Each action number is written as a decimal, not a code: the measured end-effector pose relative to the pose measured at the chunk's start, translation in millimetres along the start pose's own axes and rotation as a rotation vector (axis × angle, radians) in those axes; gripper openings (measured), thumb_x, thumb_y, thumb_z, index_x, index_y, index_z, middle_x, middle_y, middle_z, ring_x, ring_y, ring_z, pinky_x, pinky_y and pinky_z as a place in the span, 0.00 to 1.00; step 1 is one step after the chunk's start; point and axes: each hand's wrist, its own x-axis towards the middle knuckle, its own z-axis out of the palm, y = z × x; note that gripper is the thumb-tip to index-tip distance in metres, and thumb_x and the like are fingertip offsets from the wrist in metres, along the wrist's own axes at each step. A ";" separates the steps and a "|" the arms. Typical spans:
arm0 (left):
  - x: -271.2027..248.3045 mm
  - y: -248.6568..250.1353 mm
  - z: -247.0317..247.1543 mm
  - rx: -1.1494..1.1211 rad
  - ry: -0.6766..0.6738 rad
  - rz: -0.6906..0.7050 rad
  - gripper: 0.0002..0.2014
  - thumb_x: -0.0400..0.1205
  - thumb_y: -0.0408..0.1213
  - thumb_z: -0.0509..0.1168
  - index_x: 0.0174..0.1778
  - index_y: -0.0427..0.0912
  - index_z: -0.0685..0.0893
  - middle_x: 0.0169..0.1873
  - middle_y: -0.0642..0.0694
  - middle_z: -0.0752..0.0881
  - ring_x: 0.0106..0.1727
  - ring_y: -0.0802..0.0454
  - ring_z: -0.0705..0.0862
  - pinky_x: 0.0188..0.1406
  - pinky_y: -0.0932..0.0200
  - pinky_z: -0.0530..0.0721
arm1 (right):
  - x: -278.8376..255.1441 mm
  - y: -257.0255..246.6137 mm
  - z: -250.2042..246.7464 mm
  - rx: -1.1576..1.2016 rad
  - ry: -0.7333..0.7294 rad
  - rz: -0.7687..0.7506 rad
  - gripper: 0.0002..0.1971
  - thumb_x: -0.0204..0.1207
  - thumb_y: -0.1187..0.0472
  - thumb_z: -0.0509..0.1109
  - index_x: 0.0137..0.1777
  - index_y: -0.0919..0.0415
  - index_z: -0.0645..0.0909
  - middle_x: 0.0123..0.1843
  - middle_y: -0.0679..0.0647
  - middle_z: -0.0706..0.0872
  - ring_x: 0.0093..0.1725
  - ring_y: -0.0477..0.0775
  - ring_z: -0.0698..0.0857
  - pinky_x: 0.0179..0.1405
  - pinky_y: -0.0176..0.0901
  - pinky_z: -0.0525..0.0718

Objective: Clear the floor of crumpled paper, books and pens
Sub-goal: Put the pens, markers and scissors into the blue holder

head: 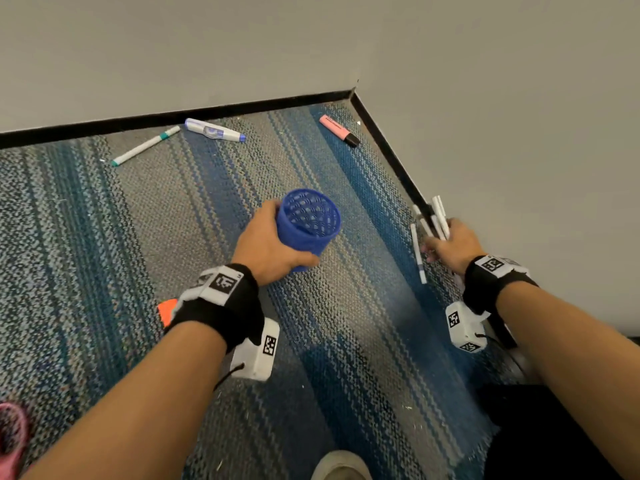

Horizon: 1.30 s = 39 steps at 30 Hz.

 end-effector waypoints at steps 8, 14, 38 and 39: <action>-27.5 -17.4 24.6 0.048 -0.039 0.053 0.43 0.52 0.43 0.85 0.63 0.50 0.74 0.58 0.53 0.85 0.60 0.49 0.83 0.60 0.49 0.81 | -21.1 37.9 23.9 -0.258 -0.054 0.036 0.25 0.75 0.41 0.70 0.55 0.64 0.75 0.45 0.59 0.80 0.44 0.61 0.80 0.42 0.46 0.75; -34.2 -15.9 23.2 0.083 -0.035 0.096 0.40 0.57 0.39 0.85 0.64 0.50 0.74 0.59 0.53 0.83 0.59 0.50 0.82 0.57 0.55 0.79 | -18.3 20.9 24.5 -0.332 -0.079 -0.047 0.16 0.78 0.51 0.70 0.57 0.63 0.79 0.51 0.64 0.86 0.49 0.64 0.85 0.46 0.46 0.79; -54.6 -29.6 -54.8 0.139 0.271 0.073 0.42 0.56 0.45 0.81 0.67 0.54 0.74 0.61 0.50 0.82 0.62 0.45 0.81 0.59 0.42 0.81 | -108.0 -211.5 10.7 -0.046 -0.349 -0.909 0.09 0.76 0.47 0.71 0.39 0.49 0.78 0.34 0.50 0.88 0.31 0.45 0.87 0.35 0.40 0.84; -56.0 -29.8 -57.7 0.161 0.289 0.062 0.41 0.56 0.46 0.81 0.66 0.53 0.74 0.61 0.49 0.82 0.62 0.43 0.81 0.58 0.42 0.81 | -112.9 -215.2 14.4 -0.229 -0.350 -0.952 0.06 0.76 0.49 0.72 0.44 0.48 0.78 0.38 0.49 0.88 0.35 0.48 0.88 0.36 0.41 0.84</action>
